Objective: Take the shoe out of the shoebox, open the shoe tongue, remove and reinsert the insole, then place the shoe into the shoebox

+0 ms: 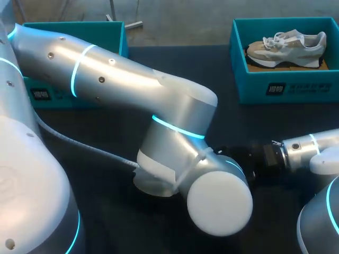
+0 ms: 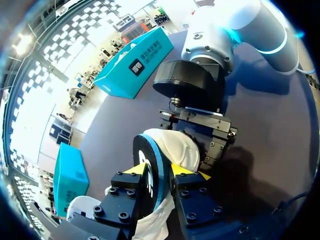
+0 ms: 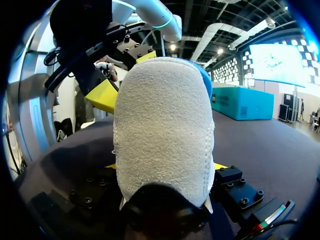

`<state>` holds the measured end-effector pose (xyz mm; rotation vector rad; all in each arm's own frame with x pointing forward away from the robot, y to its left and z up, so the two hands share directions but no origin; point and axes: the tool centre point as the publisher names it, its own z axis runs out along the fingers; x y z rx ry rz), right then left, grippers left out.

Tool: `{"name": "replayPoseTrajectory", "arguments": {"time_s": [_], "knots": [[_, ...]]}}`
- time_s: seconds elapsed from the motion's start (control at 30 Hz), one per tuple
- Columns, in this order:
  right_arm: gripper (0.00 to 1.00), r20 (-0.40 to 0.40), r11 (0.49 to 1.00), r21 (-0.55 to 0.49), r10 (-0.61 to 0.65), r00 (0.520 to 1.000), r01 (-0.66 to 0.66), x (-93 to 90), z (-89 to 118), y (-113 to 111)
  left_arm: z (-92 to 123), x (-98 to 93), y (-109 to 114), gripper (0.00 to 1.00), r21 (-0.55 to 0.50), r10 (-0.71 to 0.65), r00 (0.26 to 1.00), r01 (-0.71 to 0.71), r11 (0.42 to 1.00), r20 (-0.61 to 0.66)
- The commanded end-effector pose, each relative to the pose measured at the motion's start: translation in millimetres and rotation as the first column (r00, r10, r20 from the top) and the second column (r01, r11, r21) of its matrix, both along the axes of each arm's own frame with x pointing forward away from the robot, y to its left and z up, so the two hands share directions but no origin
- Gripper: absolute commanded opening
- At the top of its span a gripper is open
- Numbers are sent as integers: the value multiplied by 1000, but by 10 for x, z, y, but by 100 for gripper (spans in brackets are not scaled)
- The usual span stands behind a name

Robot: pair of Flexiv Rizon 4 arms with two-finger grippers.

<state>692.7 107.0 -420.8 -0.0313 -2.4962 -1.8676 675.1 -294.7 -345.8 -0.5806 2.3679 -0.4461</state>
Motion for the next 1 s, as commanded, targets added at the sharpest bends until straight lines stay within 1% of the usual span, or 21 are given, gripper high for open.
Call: {"name": "replayPoseTrajectory", "arguments": {"time_s": [0.03, 0.33, 0.47, 0.6, 0.67, 0.7, 0.83, 0.9, 0.97, 1.0], "knots": [[0, 0, 1000, -3, -1, 1000, 1, -17, -14, 22, 10, 10, 22, 28, -9, -1, 1000, 1, 1000, 1], [0, 0, 1000, -3, -1, 1000, 1, -17, -14, 22, 25, 7, 56, 24, -22, -8, 1000, 8, 1000, -11], [0, 0, 1000, -3, -1, 1000, 1, -17, -14, 22, 37, 5, 80, 18, -27, -9, 1000, 9, 1000, -15], [0, 0, 1000, -3, -1, 1000, 1, -17, -14, 22, 36, 26, 85, 15, -29, -6, 1000, 5, 1000, -18], [0, 0, 1000, -3, -1, 1000, 1, -17, -14, 22, 42, 27, 89, 7, -32, -6, 1000, 6, 999, -19], [0, 0, 1000, -3, -1, 1000, 1, -17, -14, 22, 46, 26, 91, 7, -33, -7, 1000, 6, 999, -19], [0, 0, 1000, -3, -1, 1000, 1, -17, -14, 22, 52, 23, 94, 8, -36, -12, 1000, 11, 999, -22], [0, 0, 1000, -3, -1, 1000, 1, -17, -14, 22, 49, 19, 95, 11, -35, -16, 1000, 15, 999, -24], [0, 0, 1000, -3, -1, 1000, 1, -17, -14, 22, 45, 18, 93, 19, -33, -19, 999, 18, 999, -26], [0, 0, 1000, -3, -1, 1000, 1, -17, -14, 22, 43, 18, 91, 20, -33, -20, 999, 19, 999, -27]]}}
